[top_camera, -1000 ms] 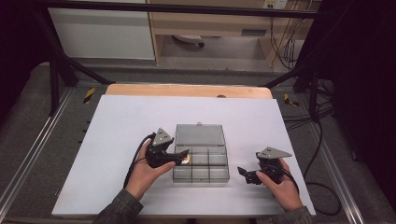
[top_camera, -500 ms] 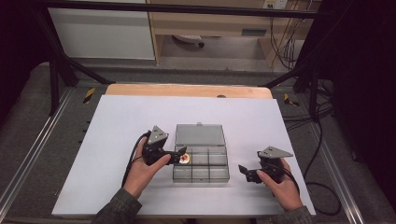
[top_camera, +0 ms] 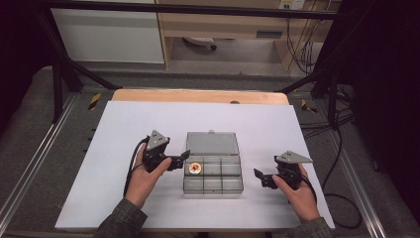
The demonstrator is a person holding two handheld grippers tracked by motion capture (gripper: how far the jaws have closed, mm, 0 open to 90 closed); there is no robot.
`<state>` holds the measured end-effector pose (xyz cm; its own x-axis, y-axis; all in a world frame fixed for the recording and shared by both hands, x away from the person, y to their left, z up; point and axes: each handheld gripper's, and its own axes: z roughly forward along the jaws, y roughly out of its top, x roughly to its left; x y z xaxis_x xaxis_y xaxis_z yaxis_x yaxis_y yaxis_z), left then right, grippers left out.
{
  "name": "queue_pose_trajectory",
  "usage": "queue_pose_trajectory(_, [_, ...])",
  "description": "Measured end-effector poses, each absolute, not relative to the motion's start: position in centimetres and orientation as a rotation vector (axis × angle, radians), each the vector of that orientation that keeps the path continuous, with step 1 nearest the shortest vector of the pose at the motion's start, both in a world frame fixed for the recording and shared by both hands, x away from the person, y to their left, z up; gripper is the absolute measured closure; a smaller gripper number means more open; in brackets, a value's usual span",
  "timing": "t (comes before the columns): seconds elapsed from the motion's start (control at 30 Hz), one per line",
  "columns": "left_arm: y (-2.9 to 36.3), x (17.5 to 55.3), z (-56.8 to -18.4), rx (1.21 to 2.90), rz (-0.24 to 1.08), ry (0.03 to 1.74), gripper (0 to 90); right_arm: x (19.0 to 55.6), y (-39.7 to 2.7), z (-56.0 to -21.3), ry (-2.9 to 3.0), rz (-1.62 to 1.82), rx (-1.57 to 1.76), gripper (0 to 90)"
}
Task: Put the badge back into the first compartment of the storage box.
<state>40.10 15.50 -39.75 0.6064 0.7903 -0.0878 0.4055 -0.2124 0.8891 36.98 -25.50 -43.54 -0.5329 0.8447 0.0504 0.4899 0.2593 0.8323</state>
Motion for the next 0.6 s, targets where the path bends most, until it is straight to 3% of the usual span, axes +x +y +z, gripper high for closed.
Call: queue_pose_trajectory(0.6, [16.8,40.3,-39.3,1.787,0.48,0.992,9.0,38.0,-25.5,-43.0,2.1,1.188,1.205,4.2])
